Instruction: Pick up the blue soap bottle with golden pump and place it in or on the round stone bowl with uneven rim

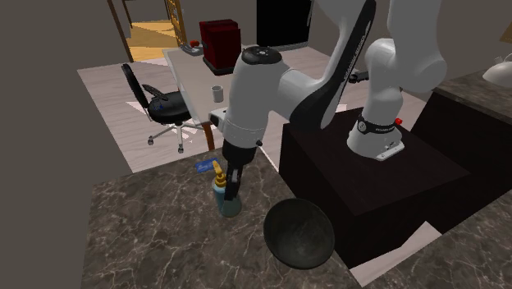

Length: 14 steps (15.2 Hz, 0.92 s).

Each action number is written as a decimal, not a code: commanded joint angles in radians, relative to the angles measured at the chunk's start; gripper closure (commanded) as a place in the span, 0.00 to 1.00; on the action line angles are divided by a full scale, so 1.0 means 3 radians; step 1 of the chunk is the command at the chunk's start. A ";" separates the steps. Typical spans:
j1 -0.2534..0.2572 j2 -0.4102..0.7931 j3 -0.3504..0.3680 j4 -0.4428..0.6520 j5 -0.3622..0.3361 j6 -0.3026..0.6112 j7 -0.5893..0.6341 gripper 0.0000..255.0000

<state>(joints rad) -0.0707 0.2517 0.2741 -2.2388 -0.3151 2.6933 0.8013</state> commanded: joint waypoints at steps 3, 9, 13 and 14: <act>-0.0035 -0.0141 0.0061 0.0015 0.0128 -0.0148 -0.0097 1.00; -0.0075 -0.0340 0.0124 0.0065 0.0308 -0.0378 -0.0241 1.00; -0.0091 -0.0461 0.0150 0.0114 0.0414 -0.0538 -0.0325 1.00; -0.0094 -0.0490 0.0155 0.0128 0.0438 -0.0578 -0.0345 1.00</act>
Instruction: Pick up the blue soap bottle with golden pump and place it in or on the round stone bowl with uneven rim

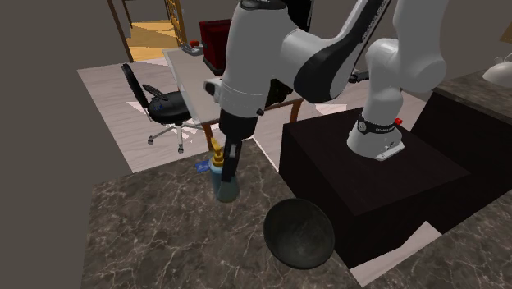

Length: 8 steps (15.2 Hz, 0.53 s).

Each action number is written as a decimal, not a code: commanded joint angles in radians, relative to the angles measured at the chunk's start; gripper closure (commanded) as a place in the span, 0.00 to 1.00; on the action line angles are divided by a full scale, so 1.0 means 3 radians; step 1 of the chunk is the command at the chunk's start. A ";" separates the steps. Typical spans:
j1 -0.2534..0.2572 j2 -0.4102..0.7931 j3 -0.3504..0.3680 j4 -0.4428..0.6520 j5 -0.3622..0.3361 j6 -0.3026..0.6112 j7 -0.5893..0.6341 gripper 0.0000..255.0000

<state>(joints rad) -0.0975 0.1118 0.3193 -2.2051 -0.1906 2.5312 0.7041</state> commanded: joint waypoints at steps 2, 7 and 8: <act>-0.0009 -0.0080 0.0012 0.0046 0.0069 -0.0119 -0.0058 1.00; -0.0016 -0.0208 0.0025 0.0137 0.0169 -0.0326 -0.0139 1.00; -0.0017 -0.0231 0.0026 0.0157 0.0186 -0.0367 -0.0154 1.00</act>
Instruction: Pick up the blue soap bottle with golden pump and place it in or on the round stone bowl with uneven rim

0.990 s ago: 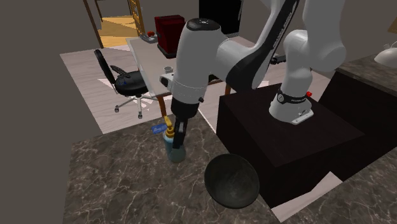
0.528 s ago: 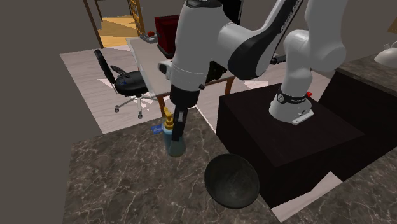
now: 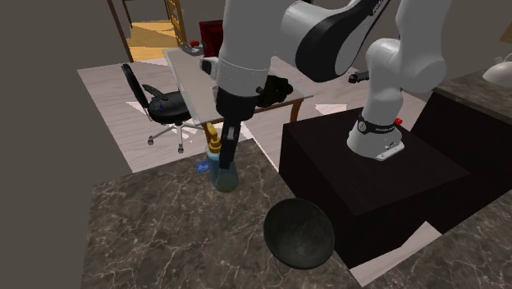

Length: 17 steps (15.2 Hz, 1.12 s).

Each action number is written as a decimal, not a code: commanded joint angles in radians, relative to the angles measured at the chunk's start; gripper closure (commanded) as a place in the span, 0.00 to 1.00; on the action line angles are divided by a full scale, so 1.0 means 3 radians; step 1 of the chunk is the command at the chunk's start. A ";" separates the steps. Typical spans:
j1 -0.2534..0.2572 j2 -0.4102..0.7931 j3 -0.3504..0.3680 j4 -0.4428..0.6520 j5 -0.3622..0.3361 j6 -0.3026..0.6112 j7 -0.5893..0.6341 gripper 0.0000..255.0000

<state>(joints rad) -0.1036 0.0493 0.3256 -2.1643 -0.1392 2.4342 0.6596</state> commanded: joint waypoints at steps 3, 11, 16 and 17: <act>0.0001 -0.0090 0.0008 0.0087 0.0063 -0.0170 -0.0046 1.00; 0.0238 -0.0559 0.0253 -0.0308 0.0172 -0.0250 0.0372 1.00; 0.0422 -0.0823 0.0459 -0.0479 0.0263 -0.0348 0.0696 1.00; 0.0459 -0.0868 0.0503 -0.0501 0.0281 -0.0373 0.0763 1.00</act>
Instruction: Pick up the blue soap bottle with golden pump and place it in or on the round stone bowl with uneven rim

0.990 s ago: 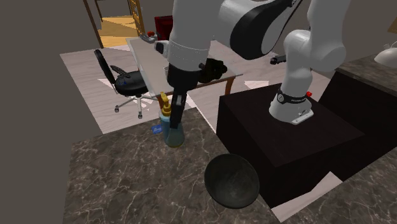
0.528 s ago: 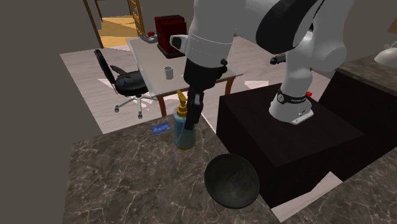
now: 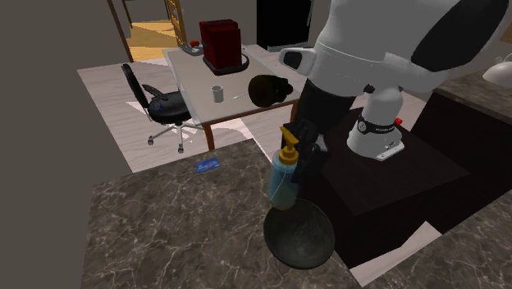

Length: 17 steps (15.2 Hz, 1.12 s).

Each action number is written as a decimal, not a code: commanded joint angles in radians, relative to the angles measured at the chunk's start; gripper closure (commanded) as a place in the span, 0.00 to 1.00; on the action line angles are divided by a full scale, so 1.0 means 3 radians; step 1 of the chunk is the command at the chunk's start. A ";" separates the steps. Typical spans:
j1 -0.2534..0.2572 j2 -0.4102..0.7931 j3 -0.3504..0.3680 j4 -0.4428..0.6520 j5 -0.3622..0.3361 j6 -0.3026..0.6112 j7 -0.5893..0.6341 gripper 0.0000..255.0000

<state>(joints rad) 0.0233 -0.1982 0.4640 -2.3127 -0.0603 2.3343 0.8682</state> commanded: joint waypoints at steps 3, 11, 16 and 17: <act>0.0140 -0.0154 0.0173 -0.0048 0.0068 -0.0114 0.0263 1.00; 0.0097 0.0038 0.0242 -0.0250 -0.0081 0.0254 0.0412 1.00; 0.0058 0.0191 0.0287 -0.0351 -0.0224 0.0481 0.0541 1.00; 0.0049 0.0224 0.0295 -0.0369 -0.0259 0.0526 0.0571 1.00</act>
<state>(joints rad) 0.0412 -0.1418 0.5501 -2.4187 -0.1274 2.4779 1.0309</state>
